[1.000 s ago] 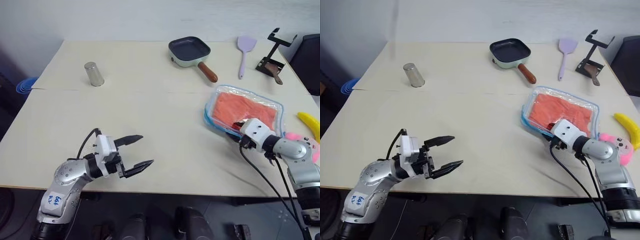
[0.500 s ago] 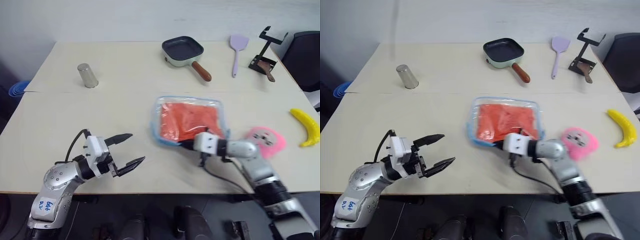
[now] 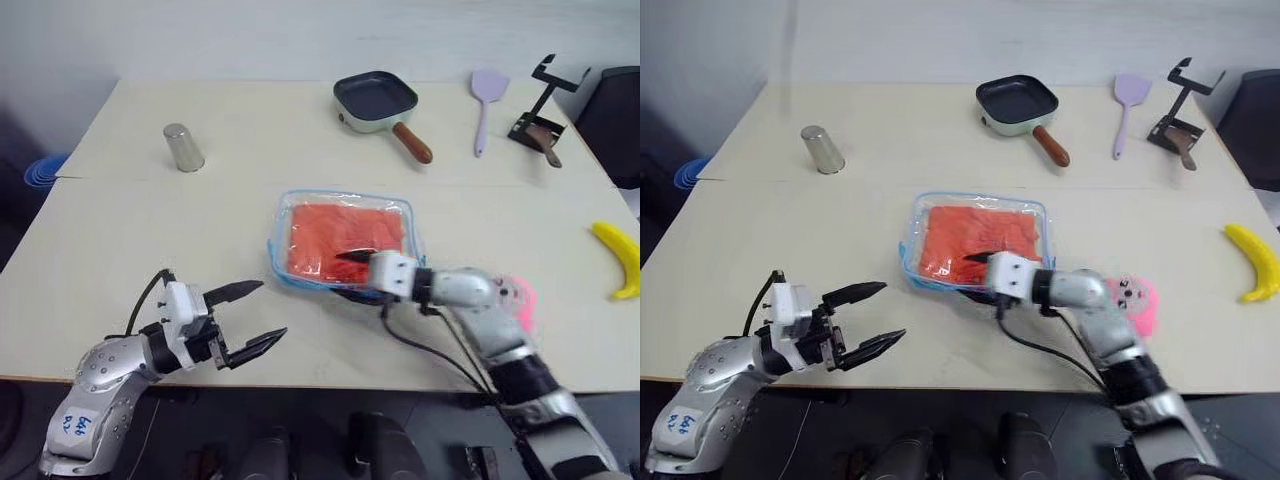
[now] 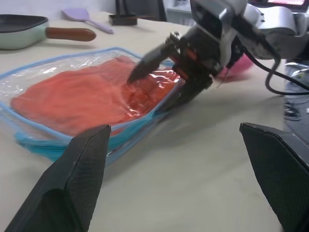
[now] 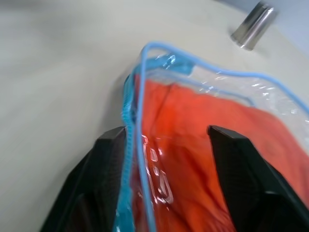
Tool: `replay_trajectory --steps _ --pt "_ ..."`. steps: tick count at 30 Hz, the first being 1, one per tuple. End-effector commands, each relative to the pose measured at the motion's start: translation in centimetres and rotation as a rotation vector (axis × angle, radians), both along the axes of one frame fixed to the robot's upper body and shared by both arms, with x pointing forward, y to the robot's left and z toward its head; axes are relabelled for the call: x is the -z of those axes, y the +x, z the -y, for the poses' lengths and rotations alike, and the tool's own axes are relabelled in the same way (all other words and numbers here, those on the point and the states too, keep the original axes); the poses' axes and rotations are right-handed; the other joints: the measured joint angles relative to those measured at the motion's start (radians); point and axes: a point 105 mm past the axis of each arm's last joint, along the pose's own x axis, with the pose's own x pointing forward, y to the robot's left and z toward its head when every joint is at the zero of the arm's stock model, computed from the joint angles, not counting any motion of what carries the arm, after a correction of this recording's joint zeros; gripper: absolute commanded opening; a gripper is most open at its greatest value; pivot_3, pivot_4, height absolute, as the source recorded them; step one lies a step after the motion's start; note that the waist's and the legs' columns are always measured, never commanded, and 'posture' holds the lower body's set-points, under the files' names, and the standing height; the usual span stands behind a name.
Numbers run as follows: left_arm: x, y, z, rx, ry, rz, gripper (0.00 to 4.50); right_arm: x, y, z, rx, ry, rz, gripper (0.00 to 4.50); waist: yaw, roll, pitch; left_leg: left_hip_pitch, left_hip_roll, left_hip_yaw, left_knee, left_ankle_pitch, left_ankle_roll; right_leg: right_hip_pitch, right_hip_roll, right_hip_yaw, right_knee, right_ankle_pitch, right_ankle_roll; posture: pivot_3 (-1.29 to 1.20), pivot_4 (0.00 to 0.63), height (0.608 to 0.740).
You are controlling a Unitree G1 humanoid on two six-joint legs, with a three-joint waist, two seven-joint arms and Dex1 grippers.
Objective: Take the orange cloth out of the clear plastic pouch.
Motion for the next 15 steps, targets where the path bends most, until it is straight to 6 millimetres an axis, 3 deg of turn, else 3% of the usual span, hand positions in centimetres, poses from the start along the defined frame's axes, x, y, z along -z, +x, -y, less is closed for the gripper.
replay_trajectory --steps 1,5,8,12,15 --pt "-1.1 -1.5 0.4 0.116 0.022 0.038 4.5 -3.7 -2.0 4.8 0.023 0.063 -0.013 3.7 0.006 0.0 0.0 0.0 0.0 0.0 0.0 0.0 0.0 0.0 0.0 0.0 0.0 0.0 0.0 0.0 0.15 0.74" --pt "-0.8 -2.6 0.9 0.214 0.057 0.05 4.5 -3.0 -2.4 13.3 0.258 -0.138 -0.168 3.7 0.013 0.0 0.0 0.0 -0.001 0.0 0.0 -0.001 0.001 0.001 -0.001 0.0 -0.005 0.0 0.0 0.0 0.15 0.74" --pt "-0.7 -2.3 1.5 0.238 0.043 0.053 4.5 -1.9 -2.4 18.0 0.439 -0.231 -0.304 3.7 0.01 0.0 0.0 0.002 0.0 0.001 0.0 -0.001 0.002 0.003 -0.001 0.0 -0.006 0.0 0.0 0.0 0.15 0.74" --pt "-0.6 -1.1 2.0 0.229 0.028 0.073 4.5 0.9 -2.8 19.9 0.497 -0.256 -0.466 3.7 0.005 0.0 0.0 0.006 0.001 0.003 0.0 0.0 0.001 0.004 0.001 0.001 -0.003 0.0 -0.001 0.0 0.15 0.74" --pt "-0.7 -0.5 2.1 0.225 0.028 0.081 4.5 3.3 -3.5 19.7 0.48 -0.241 -0.625 3.17 0.007 0.0 0.0 0.007 0.001 0.005 0.0 0.0 0.0 0.004 0.001 0.002 -0.001 -0.001 -0.001 0.0 0.15 0.74"
